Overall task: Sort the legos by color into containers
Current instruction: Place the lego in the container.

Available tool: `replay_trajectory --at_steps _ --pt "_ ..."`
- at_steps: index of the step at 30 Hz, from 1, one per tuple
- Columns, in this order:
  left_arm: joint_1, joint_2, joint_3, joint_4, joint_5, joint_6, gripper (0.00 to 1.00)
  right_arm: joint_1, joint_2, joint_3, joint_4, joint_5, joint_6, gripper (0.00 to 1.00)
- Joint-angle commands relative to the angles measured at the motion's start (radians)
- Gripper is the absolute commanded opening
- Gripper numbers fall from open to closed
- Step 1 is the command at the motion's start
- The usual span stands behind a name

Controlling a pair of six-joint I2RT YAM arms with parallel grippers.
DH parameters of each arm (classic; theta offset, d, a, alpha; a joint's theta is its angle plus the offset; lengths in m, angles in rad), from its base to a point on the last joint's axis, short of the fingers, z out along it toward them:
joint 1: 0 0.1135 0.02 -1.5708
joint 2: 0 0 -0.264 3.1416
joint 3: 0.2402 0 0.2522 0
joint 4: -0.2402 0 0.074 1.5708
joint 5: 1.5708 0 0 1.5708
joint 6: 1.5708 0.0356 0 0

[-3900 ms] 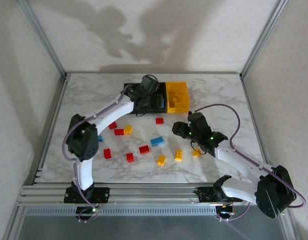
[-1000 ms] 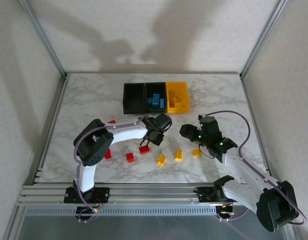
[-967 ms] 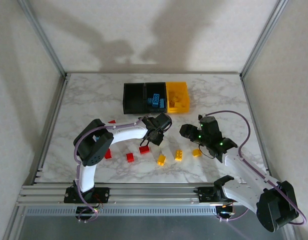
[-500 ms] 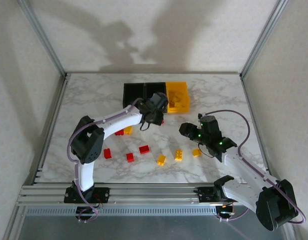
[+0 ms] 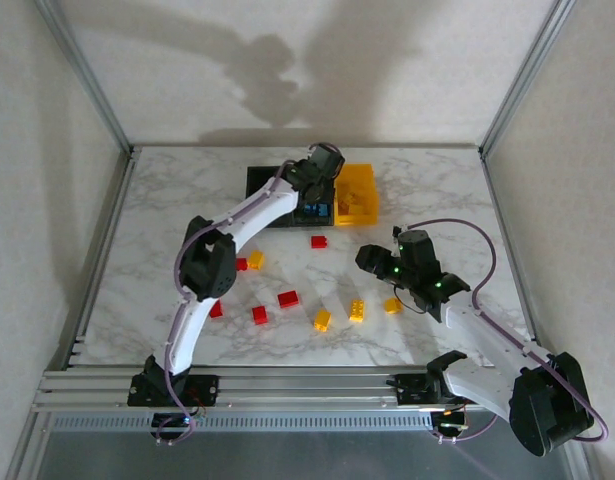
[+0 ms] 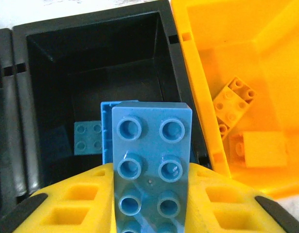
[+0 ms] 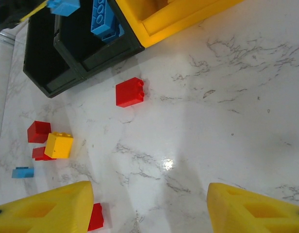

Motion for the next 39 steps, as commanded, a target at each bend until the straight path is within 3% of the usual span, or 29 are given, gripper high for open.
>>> replay_trajectory --at_steps 1,8,14,21,32,39 --pt "0.019 0.069 0.094 -0.085 -0.048 -0.033 0.20 -0.007 0.005 -0.006 0.007 0.003 0.007 0.63" --pt "0.020 0.095 0.119 -0.085 -0.010 -0.055 0.29 -0.007 0.015 0.000 -0.001 0.011 0.002 0.63" --pt "0.017 0.048 0.097 -0.080 -0.004 -0.062 0.54 -0.007 0.031 0.008 0.005 0.006 0.001 0.63" --pt "-0.001 -0.093 -0.004 -0.048 0.010 -0.065 0.55 -0.007 0.039 0.072 -0.027 0.011 -0.019 0.63" --pt "0.008 -0.553 -0.593 0.122 -0.032 -0.113 0.60 0.005 0.001 0.040 -0.017 0.006 -0.011 0.63" --pt "0.052 -0.702 -0.888 0.131 -0.052 -0.124 0.65 0.049 0.021 0.055 -0.008 0.009 -0.023 0.63"
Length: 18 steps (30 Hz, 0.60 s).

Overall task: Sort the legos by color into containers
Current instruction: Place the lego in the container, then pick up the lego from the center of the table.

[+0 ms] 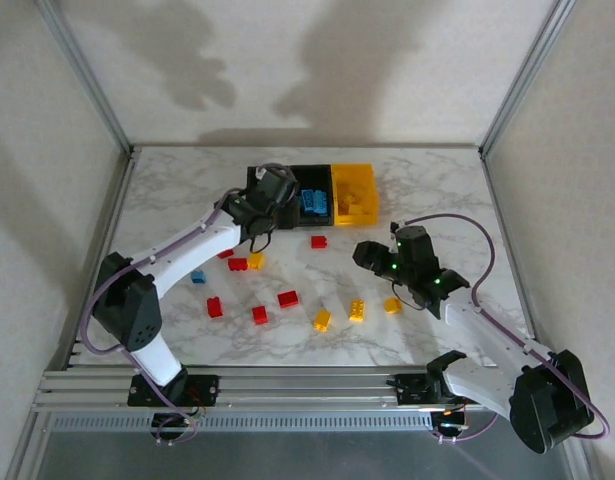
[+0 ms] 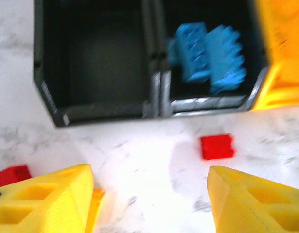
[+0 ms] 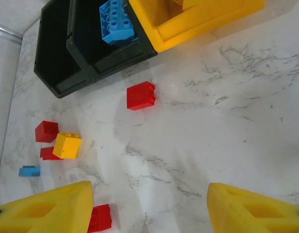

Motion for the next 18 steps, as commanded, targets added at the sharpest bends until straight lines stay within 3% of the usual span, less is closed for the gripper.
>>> replay_trajectory --at_steps 1,8,18 --pt "0.036 -0.040 -0.114 0.007 -0.028 -0.020 0.66 0.026 0.013 0.014 0.008 0.005 -0.017 0.63" --pt "0.082 0.001 -0.230 0.031 -0.010 0.002 0.70 0.052 0.036 0.009 0.030 0.014 -0.005 0.63" --pt "0.087 0.128 -0.218 0.057 -0.006 0.028 0.69 0.056 0.026 -0.006 0.021 0.032 0.001 0.63"
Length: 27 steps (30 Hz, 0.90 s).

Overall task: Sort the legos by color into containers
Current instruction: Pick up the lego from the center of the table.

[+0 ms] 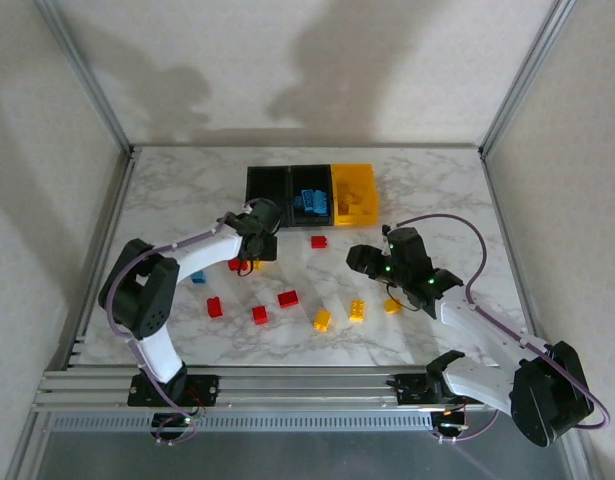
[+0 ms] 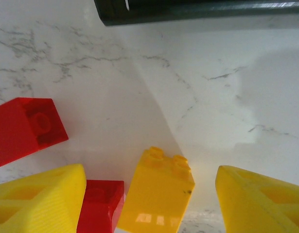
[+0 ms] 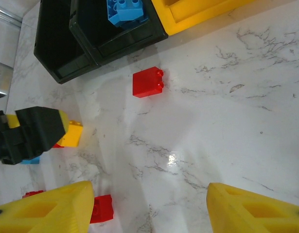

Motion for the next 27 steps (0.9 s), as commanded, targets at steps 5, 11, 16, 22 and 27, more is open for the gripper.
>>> replay_trajectory --at_steps 5,11,16,22,27 --pt "0.006 0.041 -0.002 0.012 0.011 0.020 0.64 0.009 -0.002 -0.008 0.013 0.030 0.002 0.63" --pt "-0.002 0.048 -0.010 0.015 0.050 0.021 0.49 0.009 0.022 -0.008 0.027 0.025 0.005 0.63" --pt "-0.012 0.059 -0.003 0.013 0.078 0.017 0.38 0.010 0.054 0.031 0.023 0.018 -0.008 0.63" --pt "-0.037 0.080 0.030 0.003 0.088 0.015 0.28 0.009 0.026 0.019 0.011 0.034 -0.006 0.63" --pt "-0.048 0.058 0.062 -0.010 0.091 0.008 0.23 0.010 -0.010 -0.008 -0.002 0.046 0.006 0.63"
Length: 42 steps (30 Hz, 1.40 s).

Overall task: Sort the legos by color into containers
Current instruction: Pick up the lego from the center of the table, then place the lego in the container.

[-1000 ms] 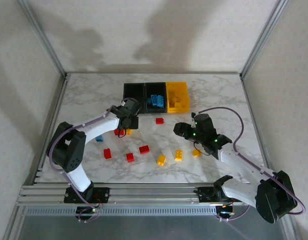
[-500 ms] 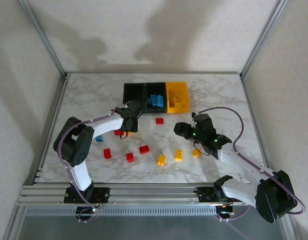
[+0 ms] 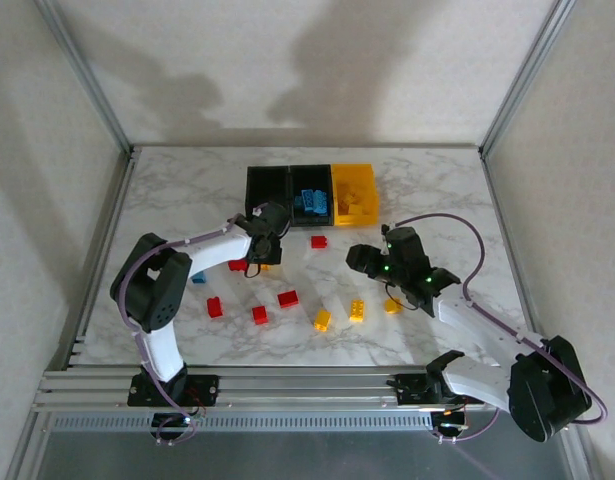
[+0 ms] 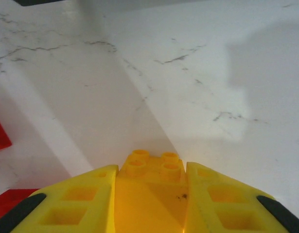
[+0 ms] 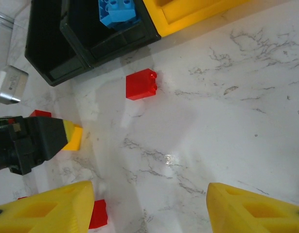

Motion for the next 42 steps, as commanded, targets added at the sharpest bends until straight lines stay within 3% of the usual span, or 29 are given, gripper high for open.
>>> replay_trajectory --at_steps 1,11,19,26,42 --pt "-0.012 -0.009 0.040 -0.029 0.024 -0.010 0.23 0.009 -0.035 -0.011 -0.017 0.024 0.005 0.63" --pt "-0.014 -0.101 0.125 -0.056 0.034 -0.037 0.20 0.008 -0.045 0.021 -0.034 0.031 -0.009 0.63" --pt "-0.027 -0.057 0.279 -0.059 0.074 -0.063 0.20 -0.052 -0.102 0.004 -0.041 0.006 -0.006 0.63" --pt "-0.072 0.081 0.515 -0.066 0.076 -0.081 0.20 -0.147 -0.163 -0.040 -0.048 -0.046 -0.007 0.63" --pt "-0.145 0.582 1.177 -0.129 0.059 -0.027 0.20 -0.185 -0.254 -0.126 -0.065 -0.012 0.026 0.63"
